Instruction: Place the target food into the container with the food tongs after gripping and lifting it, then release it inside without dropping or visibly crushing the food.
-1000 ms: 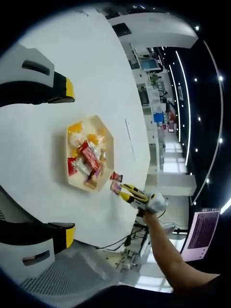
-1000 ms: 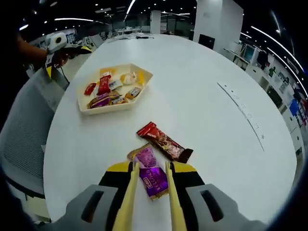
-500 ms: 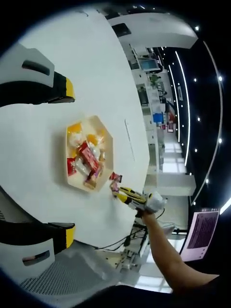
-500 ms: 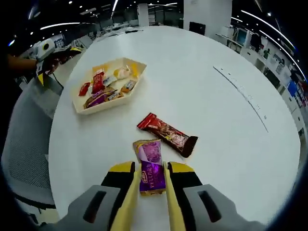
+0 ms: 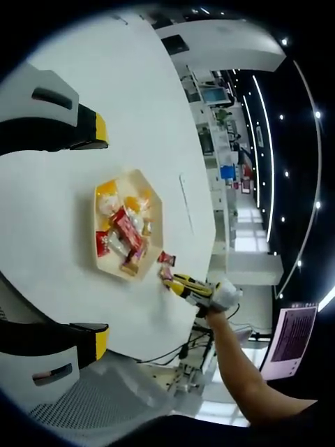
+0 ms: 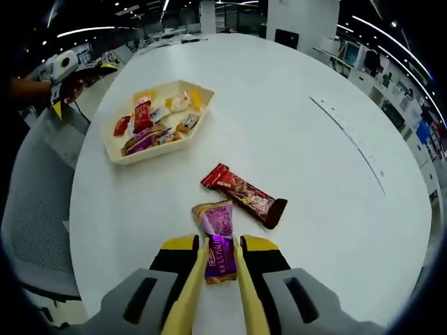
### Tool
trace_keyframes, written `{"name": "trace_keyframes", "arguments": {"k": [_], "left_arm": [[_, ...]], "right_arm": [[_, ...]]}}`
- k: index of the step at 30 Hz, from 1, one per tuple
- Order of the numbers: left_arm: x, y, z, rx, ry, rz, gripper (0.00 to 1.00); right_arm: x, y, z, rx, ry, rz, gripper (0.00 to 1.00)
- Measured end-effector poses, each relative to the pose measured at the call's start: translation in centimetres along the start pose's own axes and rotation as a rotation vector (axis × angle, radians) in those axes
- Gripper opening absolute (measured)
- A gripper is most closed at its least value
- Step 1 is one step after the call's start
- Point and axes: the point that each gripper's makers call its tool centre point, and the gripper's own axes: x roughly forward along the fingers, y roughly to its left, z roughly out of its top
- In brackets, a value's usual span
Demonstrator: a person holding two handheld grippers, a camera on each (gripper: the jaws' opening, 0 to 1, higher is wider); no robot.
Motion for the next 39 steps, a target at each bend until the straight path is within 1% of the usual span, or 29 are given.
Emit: {"name": "trace_keyframes", "arguments": {"k": [5, 12, 18, 27, 28, 29, 39], "left_arm": [[0.0, 0.1, -0.1, 0.000, 0.003, 0.003, 1.00], [-0.2, 0.1, 0.1, 0.002, -0.003, 0.004, 1.00], [-0.1, 0.0, 0.1, -0.003, -0.003, -0.001, 1.00], [-0.1, -0.2, 0.1, -0.004, -0.003, -0.009, 1.00], [-0.1, -0.2, 0.1, -0.003, -0.003, -0.009, 1.00], [-0.1, -0.1, 0.1, -0.012, -0.002, -0.007, 1.00], [-0.1, -0.3, 0.2, -0.006, -0.005, -0.015, 1.00]], "right_arm": [[-0.6, -0.3, 0.3, 0.013, -0.005, -0.005, 0.23], [-1.9, -0.7, 1.0, 0.039, -0.014, -0.017, 0.23], [-2.7, -0.8, 1.6, 0.042, -0.012, -0.026, 0.23], [-4.9, -1.6, 3.4, 0.046, -0.025, -0.048, 0.23], [-5.8, -2.1, 3.8, 0.052, -0.023, -0.057, 0.24], [-5.8, -2.1, 3.9, 0.052, -0.023, -0.057, 0.24], [-6.7, -2.2, 4.3, 0.061, -0.013, -0.069, 0.24]]}}
